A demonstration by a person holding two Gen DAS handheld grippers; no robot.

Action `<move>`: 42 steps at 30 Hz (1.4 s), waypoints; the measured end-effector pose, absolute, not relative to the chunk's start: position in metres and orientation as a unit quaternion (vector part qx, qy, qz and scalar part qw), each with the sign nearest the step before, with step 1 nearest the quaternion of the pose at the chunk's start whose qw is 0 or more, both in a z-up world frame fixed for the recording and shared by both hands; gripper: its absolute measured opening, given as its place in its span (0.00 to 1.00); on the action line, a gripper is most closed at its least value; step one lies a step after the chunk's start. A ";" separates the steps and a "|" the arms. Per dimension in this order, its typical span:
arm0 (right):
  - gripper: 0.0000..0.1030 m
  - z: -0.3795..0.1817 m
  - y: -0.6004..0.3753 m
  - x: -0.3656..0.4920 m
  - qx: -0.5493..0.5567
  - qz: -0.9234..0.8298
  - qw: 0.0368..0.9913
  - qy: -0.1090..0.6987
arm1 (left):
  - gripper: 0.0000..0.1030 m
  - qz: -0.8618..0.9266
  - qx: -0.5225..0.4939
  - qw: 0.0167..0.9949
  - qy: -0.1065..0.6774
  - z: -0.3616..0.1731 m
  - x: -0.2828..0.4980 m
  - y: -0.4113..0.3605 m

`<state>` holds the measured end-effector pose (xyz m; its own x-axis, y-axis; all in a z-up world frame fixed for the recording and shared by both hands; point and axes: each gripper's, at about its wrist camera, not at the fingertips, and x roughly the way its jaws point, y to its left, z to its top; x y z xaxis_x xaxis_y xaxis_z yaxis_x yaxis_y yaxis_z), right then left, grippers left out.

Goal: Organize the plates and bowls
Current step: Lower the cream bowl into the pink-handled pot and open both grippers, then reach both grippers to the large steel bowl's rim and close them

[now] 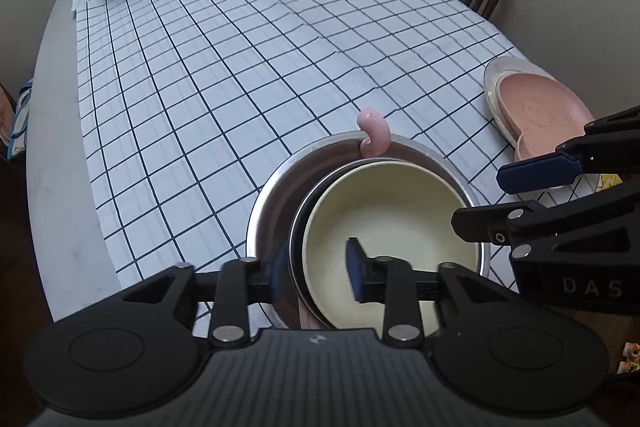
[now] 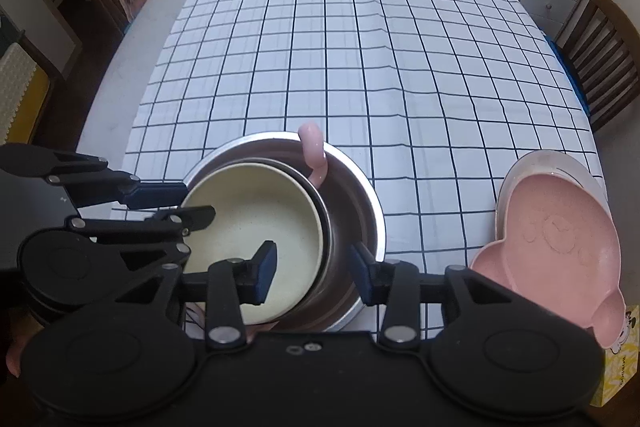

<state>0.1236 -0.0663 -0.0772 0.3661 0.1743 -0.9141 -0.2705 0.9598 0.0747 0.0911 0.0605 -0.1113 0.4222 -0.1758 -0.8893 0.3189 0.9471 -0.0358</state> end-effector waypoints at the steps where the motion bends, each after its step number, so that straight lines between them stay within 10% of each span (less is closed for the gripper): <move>1: 0.43 -0.075 -0.068 0.123 -0.041 0.136 0.827 0.543 | 0.44 -0.148 0.067 0.843 0.513 -0.108 0.090 0.062; 29: 0.96 -0.026 -0.111 0.070 0.022 0.179 0.906 0.384 | 0.70 -0.132 0.014 0.908 0.398 -0.059 0.055 0.099; 42: 1.00 -0.068 -0.135 0.053 0.045 0.132 0.915 0.378 | 0.70 -0.125 0.025 0.899 0.420 -0.100 0.073 0.131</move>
<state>0.0535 -0.1352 -0.0684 0.6797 0.2753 -0.6799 -0.2071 0.9612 0.1821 0.0731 0.1313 -0.1001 0.6162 -0.2046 -0.7606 0.2465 0.9673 -0.0605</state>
